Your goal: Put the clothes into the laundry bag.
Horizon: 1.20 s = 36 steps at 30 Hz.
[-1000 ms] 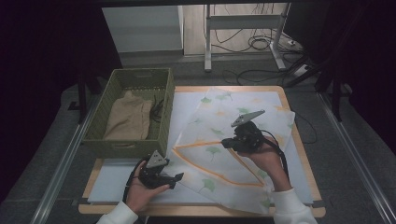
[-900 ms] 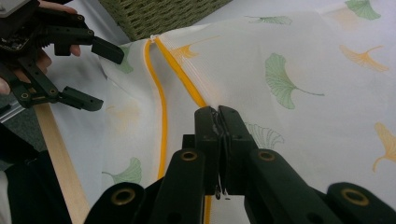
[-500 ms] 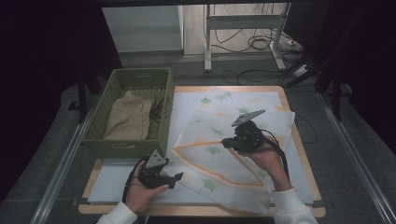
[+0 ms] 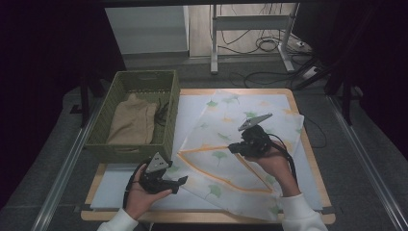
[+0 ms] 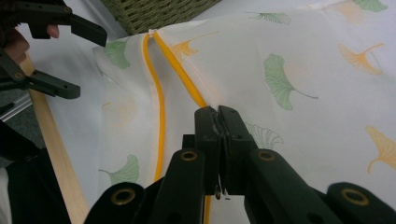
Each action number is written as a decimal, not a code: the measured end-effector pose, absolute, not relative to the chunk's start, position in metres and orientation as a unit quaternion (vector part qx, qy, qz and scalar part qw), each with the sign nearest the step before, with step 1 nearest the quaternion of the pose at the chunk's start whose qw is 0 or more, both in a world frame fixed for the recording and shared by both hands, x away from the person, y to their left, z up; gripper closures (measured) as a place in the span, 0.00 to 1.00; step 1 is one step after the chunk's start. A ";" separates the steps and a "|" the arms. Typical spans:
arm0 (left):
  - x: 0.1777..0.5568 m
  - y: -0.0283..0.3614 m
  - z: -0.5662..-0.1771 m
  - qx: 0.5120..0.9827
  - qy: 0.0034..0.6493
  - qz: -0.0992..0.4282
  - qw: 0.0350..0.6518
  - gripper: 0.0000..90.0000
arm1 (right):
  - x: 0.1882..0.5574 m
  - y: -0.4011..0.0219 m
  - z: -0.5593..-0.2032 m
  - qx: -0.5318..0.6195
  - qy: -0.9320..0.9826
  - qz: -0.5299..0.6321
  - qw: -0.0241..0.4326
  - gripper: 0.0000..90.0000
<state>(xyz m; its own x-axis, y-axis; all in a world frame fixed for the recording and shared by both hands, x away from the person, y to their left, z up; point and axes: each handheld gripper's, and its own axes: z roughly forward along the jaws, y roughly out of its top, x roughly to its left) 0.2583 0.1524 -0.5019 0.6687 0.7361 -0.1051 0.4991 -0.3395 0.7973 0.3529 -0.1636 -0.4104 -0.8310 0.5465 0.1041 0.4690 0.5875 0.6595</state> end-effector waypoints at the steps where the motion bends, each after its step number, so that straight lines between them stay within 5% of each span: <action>1: 0.258 0.155 -0.497 0.803 0.384 0.141 0.433 0.22 | 0.353 -0.164 -0.411 0.285 0.889 0.353 0.054 0.95; 36: 0.281 0.177 -0.424 0.799 0.412 0.118 0.422 0.23 | 0.355 -0.167 -0.415 0.283 0.891 0.352 0.048 0.95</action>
<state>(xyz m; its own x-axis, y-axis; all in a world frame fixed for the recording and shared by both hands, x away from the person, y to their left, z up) 0.2806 0.1770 -0.4240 0.6320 0.7583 -0.1602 0.5595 -0.3034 0.7713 0.3550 -0.1667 -0.4150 -0.8353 0.5378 0.1142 0.4709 0.5925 0.6536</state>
